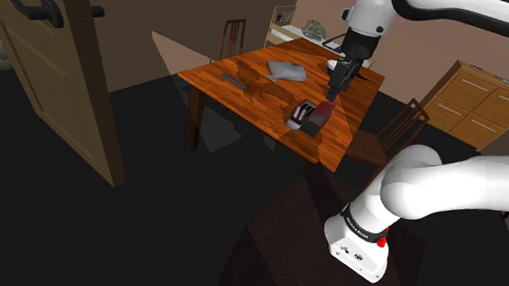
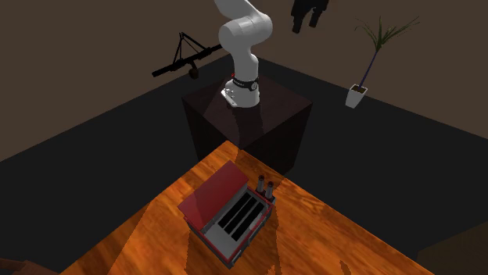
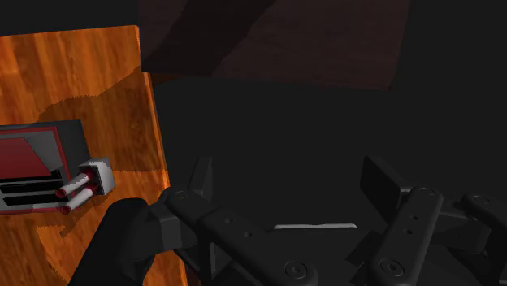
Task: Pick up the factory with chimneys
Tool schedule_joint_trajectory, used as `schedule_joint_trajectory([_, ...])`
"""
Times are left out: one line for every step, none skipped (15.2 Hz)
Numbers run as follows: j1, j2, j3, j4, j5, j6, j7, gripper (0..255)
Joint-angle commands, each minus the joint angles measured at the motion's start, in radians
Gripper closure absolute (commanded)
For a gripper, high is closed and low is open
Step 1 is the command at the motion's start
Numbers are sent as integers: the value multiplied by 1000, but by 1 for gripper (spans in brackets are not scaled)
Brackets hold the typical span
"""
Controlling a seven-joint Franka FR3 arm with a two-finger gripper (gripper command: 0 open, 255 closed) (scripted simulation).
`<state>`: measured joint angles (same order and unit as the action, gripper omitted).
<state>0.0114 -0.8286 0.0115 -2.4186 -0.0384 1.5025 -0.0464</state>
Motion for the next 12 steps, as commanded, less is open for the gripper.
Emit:
schedule_joint_trajectory([0, 0, 0, 0, 0, 0, 0, 0])
schedule_joint_trajectory([-6, 6, -18, -17, -14, 28, -19, 0])
schedule_joint_trajectory([-12, 14, -37, -33, -28, 57, -39, 0])
schedule_joint_trajectory([-19, 23, -56, -48, -42, 86, -58, 0])
schedule_joint_trajectory([-25, 34, -75, -61, -55, 116, -77, 0])
schedule_joint_trajectory([-31, 47, -94, -73, -68, 146, -95, 0])
schedule_joint_trajectory([-38, 61, -113, -84, -81, 177, -114, 0])
schedule_joint_trajectory([-44, 78, -132, -93, -93, 208, -133, 0])
schedule_joint_trajectory([-50, 96, -152, -101, -105, 239, -151, 0])
schedule_joint_trajectory([-56, 115, -171, -107, -116, 270, -169, 0])
schedule_joint_trajectory([-61, 137, -191, -112, -126, 302, -188, 0])
schedule_joint_trajectory([-67, 160, -210, -115, -136, 334, -206, 0])
